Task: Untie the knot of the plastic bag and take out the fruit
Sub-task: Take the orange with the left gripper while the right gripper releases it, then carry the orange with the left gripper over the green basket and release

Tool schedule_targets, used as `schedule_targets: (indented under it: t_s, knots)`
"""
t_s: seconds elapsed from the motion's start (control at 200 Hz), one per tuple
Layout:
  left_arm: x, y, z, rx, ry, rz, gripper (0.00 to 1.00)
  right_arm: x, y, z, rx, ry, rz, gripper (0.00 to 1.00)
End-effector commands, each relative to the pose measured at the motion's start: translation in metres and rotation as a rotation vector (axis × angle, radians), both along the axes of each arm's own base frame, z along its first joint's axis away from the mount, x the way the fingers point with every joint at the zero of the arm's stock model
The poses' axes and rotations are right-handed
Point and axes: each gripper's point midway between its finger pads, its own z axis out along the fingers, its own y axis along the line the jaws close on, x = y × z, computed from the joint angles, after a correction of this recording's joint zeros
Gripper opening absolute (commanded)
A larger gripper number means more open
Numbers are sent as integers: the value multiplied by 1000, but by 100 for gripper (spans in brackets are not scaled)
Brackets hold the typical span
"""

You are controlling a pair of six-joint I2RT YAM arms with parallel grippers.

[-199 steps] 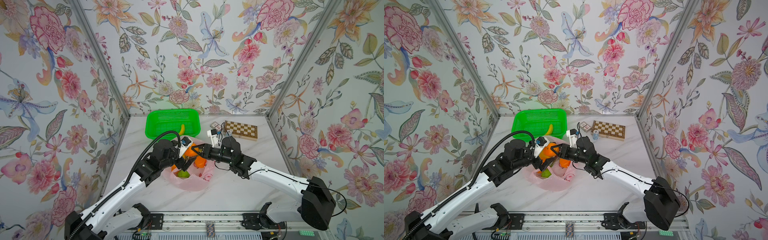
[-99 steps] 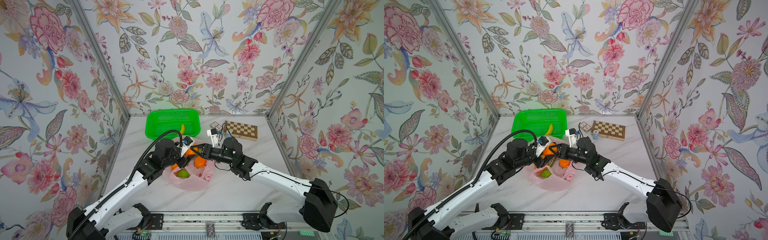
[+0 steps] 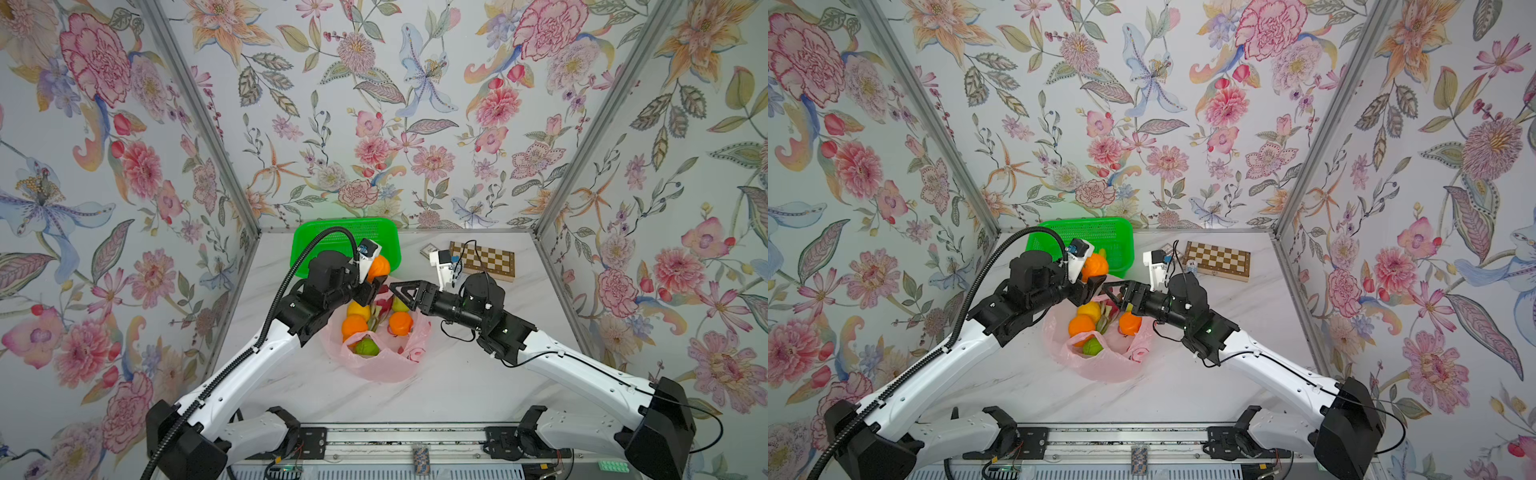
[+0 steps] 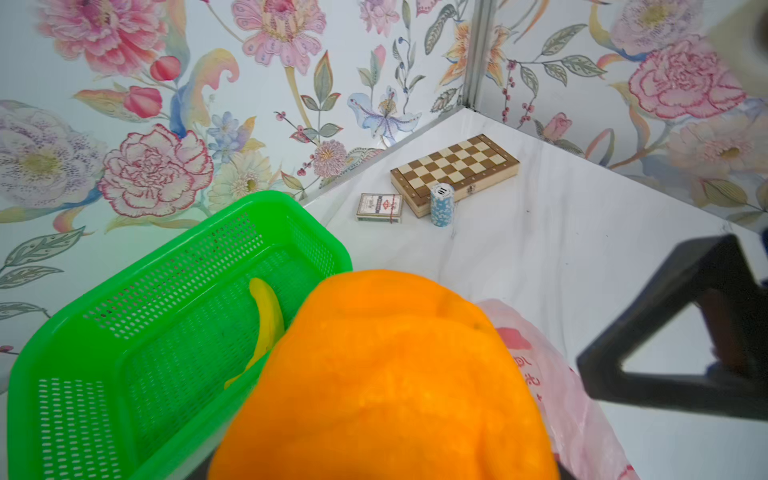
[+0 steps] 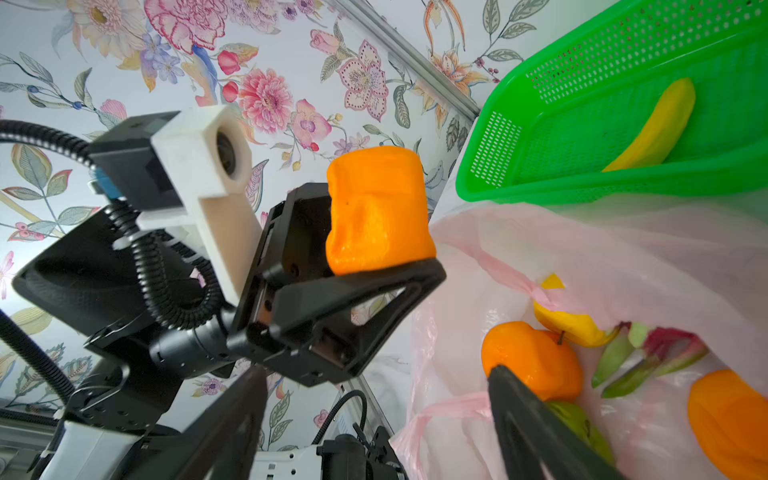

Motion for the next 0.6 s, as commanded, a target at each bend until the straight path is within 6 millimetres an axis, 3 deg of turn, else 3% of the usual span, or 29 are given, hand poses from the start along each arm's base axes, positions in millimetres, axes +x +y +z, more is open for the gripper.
schedule_targets:
  t_s: [0.0, 0.305, 0.33, 0.445, 0.595]
  knots:
    - [37, 26, 6, -11, 50, 169, 52, 7, -5, 18, -21, -68, -37, 89]
    - [124, 95, -20, -51, 181, 440, 48, 12, 11, 13, -141, -70, -6, 97]
    - [135, 99, -34, -43, 213, 458, 47, 12, 12, 12, -149, -71, -1, 98]
    - [163, 119, -52, -49, 260, 507, 47, 12, 17, 8, -176, -65, 12, 99]
    - [198, 142, -91, 43, 338, 584, 46, 12, 21, 2, -215, -38, 21, 99]
